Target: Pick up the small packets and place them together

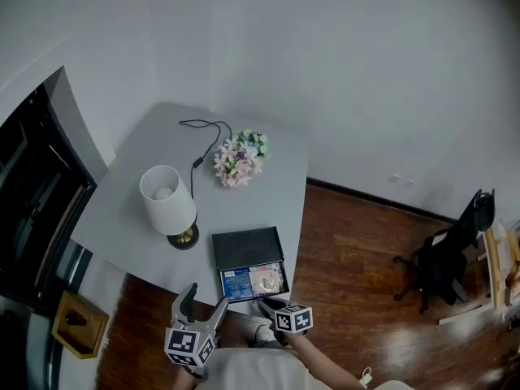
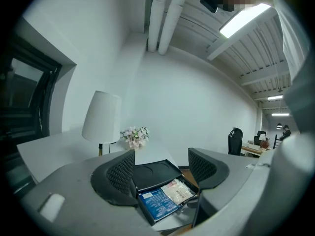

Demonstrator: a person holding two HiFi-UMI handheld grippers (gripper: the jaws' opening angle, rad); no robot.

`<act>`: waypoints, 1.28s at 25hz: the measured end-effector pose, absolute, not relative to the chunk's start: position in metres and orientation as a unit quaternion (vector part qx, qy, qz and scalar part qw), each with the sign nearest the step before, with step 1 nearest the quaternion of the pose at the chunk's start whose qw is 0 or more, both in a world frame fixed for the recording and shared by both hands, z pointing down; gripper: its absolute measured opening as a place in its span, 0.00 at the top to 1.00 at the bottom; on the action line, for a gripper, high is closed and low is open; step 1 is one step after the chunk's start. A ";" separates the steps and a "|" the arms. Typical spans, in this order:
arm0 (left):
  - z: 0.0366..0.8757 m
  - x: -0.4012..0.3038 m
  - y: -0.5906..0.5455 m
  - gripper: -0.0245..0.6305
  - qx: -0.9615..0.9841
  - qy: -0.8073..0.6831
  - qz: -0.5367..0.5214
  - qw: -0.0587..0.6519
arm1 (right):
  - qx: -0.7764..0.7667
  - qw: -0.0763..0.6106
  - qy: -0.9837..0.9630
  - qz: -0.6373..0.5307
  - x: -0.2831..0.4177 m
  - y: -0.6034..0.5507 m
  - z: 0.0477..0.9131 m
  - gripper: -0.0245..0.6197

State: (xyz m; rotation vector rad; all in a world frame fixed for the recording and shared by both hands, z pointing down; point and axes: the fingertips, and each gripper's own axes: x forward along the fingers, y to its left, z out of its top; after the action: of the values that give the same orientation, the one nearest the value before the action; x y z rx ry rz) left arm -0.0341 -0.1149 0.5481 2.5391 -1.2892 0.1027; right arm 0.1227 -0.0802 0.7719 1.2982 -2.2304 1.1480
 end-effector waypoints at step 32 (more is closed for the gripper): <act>0.515 -0.069 -0.149 0.36 0.857 -0.509 0.004 0.084 | 0.437 0.148 -0.883 0.082 0.105 -0.141 0.586 0.34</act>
State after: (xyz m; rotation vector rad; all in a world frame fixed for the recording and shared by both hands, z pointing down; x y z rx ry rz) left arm -0.0688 -0.1488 0.5151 2.5558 -1.5195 0.0113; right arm 0.1049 -0.1408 0.5862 1.2583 -2.5410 0.2368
